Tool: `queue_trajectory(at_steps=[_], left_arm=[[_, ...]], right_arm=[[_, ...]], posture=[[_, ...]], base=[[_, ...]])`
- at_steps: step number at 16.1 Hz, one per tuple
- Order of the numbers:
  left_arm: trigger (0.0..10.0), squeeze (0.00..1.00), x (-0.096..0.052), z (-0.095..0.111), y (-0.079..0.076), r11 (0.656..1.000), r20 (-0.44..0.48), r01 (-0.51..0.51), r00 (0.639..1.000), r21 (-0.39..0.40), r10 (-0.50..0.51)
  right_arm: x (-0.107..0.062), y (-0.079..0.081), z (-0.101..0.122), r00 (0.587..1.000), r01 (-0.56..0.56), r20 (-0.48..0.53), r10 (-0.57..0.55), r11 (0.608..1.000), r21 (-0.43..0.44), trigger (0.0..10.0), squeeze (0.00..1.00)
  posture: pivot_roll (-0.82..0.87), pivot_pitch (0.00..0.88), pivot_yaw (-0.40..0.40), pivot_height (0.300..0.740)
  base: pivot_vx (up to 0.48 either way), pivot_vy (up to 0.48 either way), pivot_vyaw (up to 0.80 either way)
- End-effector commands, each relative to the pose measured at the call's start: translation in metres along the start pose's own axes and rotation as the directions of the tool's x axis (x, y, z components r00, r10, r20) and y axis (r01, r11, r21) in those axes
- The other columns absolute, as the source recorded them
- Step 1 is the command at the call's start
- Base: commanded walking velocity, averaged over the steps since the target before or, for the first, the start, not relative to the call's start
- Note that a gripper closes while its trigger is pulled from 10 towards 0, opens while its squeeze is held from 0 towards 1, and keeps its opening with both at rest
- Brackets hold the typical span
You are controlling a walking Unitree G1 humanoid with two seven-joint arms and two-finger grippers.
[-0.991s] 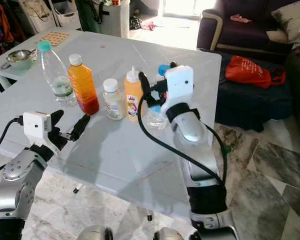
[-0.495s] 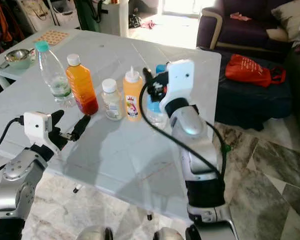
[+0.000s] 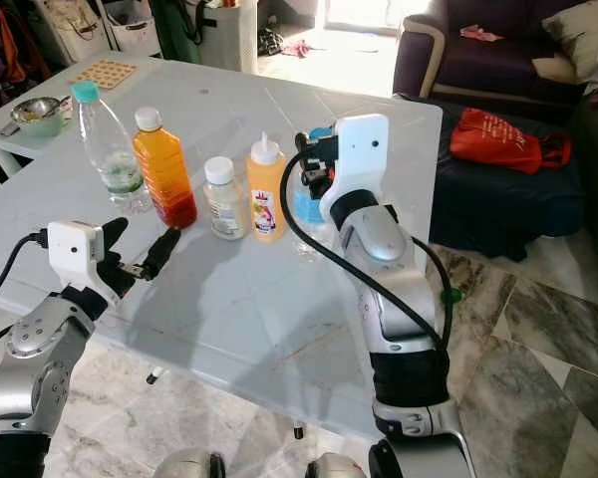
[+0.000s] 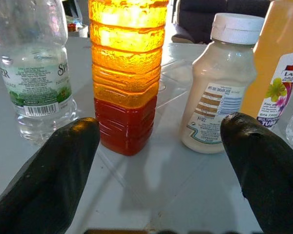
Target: Restocking fridge
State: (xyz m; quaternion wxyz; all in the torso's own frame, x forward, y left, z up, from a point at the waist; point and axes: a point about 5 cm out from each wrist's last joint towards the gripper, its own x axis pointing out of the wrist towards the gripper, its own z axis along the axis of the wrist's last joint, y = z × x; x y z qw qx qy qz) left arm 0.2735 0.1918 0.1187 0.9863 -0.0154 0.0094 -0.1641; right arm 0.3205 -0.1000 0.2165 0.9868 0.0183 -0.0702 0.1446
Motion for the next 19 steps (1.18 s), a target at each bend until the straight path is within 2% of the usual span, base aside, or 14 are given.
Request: queue_trajectory(at_steps=[1, 5, 8, 9, 10, 11, 12, 16, 19], left_arm=[[10.0, 0.0, 0.002, 0.001, 0.001, 1.0, -0.003, 0.009, 1.0, 0.013, -0.009], [10.0, 0.0, 0.002, 0.0, 0.001, 1.0, -0.005, 0.006, 1.0, 0.014, -0.006], [10.0, 0.0, 0.001, 0.0, 0.004, 1.0, -0.006, -0.002, 1.0, 0.017, 0.002], [10.0, 0.0, 0.003, 0.001, 0.003, 1.0, -0.004, -0.002, 1.0, 0.016, 0.002], [10.0, 0.0, 0.004, 0.002, 0.003, 1.0, -0.003, 0.0, 1.0, 0.016, 0.0], [10.0, 0.0, 0.006, 0.002, 0.002, 1.0, -0.002, 0.001, 1.0, 0.015, -0.001], [10.0, 0.0, 0.009, 0.002, 0.001, 1.0, -0.016, -0.002, 1.0, 0.006, 0.002], [10.0, 0.0, 0.012, -0.003, 0.001, 0.999, -0.039, -0.035, 0.999, -0.015, 0.034], [10.0, 0.0, 0.011, -0.005, 0.0, 0.999, -0.043, -0.035, 0.998, -0.011, 0.035]], right_arm=[[0.001, -0.003, 0.002, 1.0, 0.016, -0.005, -0.016, 1.0, -0.002, 0.9, 0.0], [-0.002, -0.007, 0.005, 1.0, 0.024, -0.013, -0.024, 1.0, -0.003, 1.3, 0.0], [-0.021, -0.014, -0.004, 0.993, 0.056, -0.107, -0.049, 0.997, 0.061, 3.5, 0.0], [-0.031, -0.014, -0.011, 0.989, 0.039, -0.141, -0.032, 0.998, 0.049, 4.9, 0.0], [-0.033, -0.014, -0.012, 0.99, 0.028, -0.143, -0.021, 0.999, 0.047, 5.0, 0.0], [-0.036, -0.013, -0.012, 0.99, 0.003, -0.139, 0.003, 0.999, 0.048, 7.1, 0.0], [-0.038, -0.01, -0.01, 0.994, -0.042, -0.104, 0.047, 0.998, 0.049, 10.0, 0.0], [-0.04, -0.008, -0.007, 0.997, -0.021, -0.078, 0.025, 0.998, 0.063, 10.0, 0.0], [-0.039, -0.004, -0.003, 0.997, -0.051, -0.058, 0.054, 0.997, 0.051, 10.0, 0.0]], posture=[[0.04, 0.028, -0.001, 0.74], [0.05, 0.026, -0.004, 0.74], [0.04, 0.024, -0.004, 0.74], [0.04, 0.021, -0.001, 0.74], [0.03, 0.017, 0.003, 0.74], [0.03, 0.016, 0.004, 0.74], [0.03, 0.007, 0.011, 0.74], [0.03, 0.0, 0.011, 0.74], [0.03, 0.0, 0.005, 0.74]], base=[[0.0, 0.0, 0.0], [0.0, 0.0, 0.0], [0.0, 0.0, 0.0], [0.0, 0.0, 0.0], [0.0, 0.0, 0.0], [0.0, 0.0, 0.0], [0.0, 0.0, 0.0], [0.0, 0.0, 0.0], [-0.182, 0.0, 0.0]])
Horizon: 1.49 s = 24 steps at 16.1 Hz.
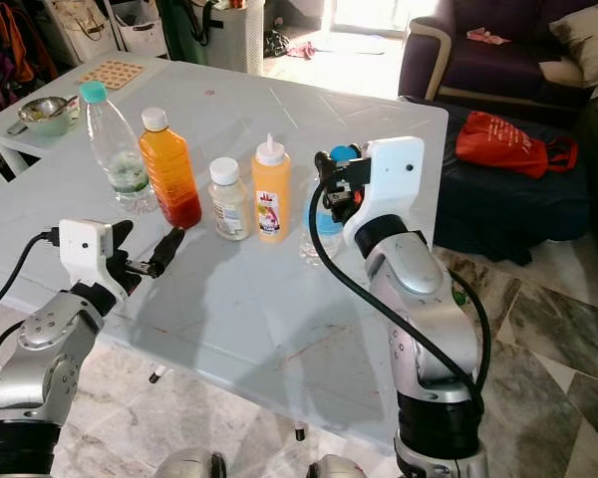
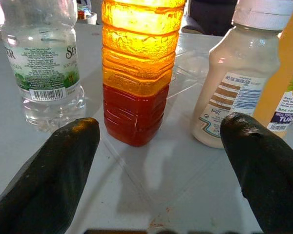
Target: Restocking fridge
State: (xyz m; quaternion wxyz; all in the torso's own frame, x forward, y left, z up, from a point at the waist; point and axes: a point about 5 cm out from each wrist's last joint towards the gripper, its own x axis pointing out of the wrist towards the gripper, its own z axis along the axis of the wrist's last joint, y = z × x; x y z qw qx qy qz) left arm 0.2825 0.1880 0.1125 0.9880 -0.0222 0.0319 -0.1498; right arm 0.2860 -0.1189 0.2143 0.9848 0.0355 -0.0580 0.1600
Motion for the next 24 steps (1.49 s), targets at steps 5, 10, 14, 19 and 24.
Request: queue_trajectory(at_steps=[5, 10, 14, 19, 24], left_arm=[[10.0, 0.0, 0.001, 0.001, 0.0, 1.0, 0.0, -0.012, 1.0, 0.016, 0.012], [10.0, 0.0, 0.001, 0.002, 0.0, 1.0, 0.001, -0.007, 1.0, 0.024, 0.007], [10.0, 0.0, 0.0, 0.0, 0.001, 1.0, -0.002, -0.013, 1.0, 0.028, 0.013], [10.0, 0.0, -0.002, 0.0, 0.006, 0.999, 0.005, -0.043, 0.999, 0.033, 0.042], [10.0, 0.0, -0.009, -0.005, 0.008, 0.998, -0.003, -0.057, 0.998, 0.034, 0.057]], right_arm=[[0.0, 0.006, -0.003, 0.999, -0.039, -0.019, 0.039, 0.999, -0.003, 10.0, 0.0], [0.001, 0.007, -0.004, 0.999, -0.03, -0.011, 0.03, 1.0, 0.009, 10.0, 0.0], [0.002, 0.006, -0.006, 1.0, -0.022, -0.005, 0.022, 1.0, 0.015, 10.0, 0.0], [0.008, 0.013, -0.008, 0.999, -0.048, 0.007, 0.048, 0.999, 0.02, 10.0, 0.0], [0.013, 0.02, -0.004, 0.995, -0.09, 0.035, 0.09, 0.996, 0.004, 10.0, 0.0]], posture=[[0.03, 0.0, 0.003, 0.74], [0.03, 0.001, 0.005, 0.74], [0.04, 0.0, 0.002, 0.74], [0.06, 0.0, -0.011, 0.74], [0.07, 0.006, -0.016, 0.74]], base=[[-0.294, 0.0, 0.0], [-0.264, 0.0, 0.0], [-0.184, 0.0, 0.0], [0.0, 0.0, 0.0], [-0.133, 0.0, 0.26]])
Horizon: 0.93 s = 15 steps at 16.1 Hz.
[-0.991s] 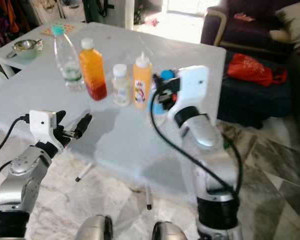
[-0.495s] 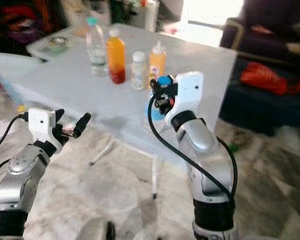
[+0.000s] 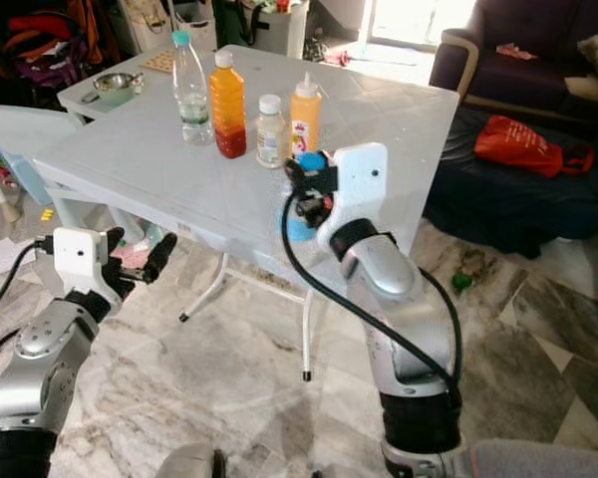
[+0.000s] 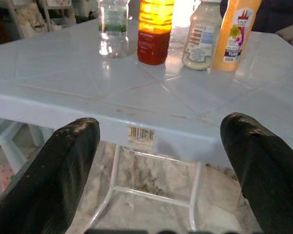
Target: Restocking fridge
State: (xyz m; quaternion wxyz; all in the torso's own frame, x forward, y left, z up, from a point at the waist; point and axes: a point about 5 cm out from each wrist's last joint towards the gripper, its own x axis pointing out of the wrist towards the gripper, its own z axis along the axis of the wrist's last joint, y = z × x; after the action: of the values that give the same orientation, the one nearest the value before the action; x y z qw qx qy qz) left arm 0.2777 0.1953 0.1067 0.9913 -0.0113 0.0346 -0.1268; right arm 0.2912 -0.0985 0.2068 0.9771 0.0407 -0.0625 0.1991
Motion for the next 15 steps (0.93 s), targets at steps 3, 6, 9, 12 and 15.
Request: queue_trajectory(at_steps=[3, 6, 9, 12, 15], left_arm=[[10.0, 0.0, -0.002, 0.0, 0.002, 1.0, -0.001, -0.008, 1.0, 0.015, 0.008], [10.0, 0.0, 0.001, 0.0, 0.001, 1.0, -0.005, -0.004, 1.0, 0.02, 0.005], [10.0, 0.0, 0.003, 0.0, 0.005, 0.999, 0.005, -0.037, 0.999, 0.017, 0.037], [10.0, 0.0, 0.003, -0.002, 0.007, 0.998, 0.003, -0.055, 0.998, 0.016, 0.055], [10.0, 0.0, -0.008, -0.027, 0.019, 0.989, -0.048, -0.14, 0.989, 0.038, 0.142]], right_arm=[[0.001, 0.006, 0.003, 0.999, -0.031, 0.031, 0.032, 0.999, -0.033, 10.0, 0.0], [0.002, 0.008, 0.007, 0.997, -0.057, 0.056, 0.061, 0.996, -0.067, 10.0, 0.0], [0.001, 0.005, 0.009, 0.995, -0.037, 0.086, 0.048, 0.992, -0.122, 10.0, 0.0], [0.001, 0.004, 0.002, 0.996, -0.038, 0.078, 0.047, 0.992, -0.118, 10.0, 0.0], [-0.007, -0.007, -0.028, 0.999, 0.033, 0.028, -0.03, 0.991, -0.127, 10.0, 0.0]], posture=[[0.07, 0.0, -0.011, 0.74], [0.06, 0.0, -0.009, 0.74], [0.07, 0.0, -0.02, 0.74], [0.09, 0.0, -0.034, 0.74], [0.13, 0.0, -0.053, 0.74]], base=[[0.0, 0.0, 0.8], [0.0, 0.0, 0.8], [0.0, 0.0, 0.8], [0.0, 0.0, 0.8], [0.0, 0.0, 0.8]])
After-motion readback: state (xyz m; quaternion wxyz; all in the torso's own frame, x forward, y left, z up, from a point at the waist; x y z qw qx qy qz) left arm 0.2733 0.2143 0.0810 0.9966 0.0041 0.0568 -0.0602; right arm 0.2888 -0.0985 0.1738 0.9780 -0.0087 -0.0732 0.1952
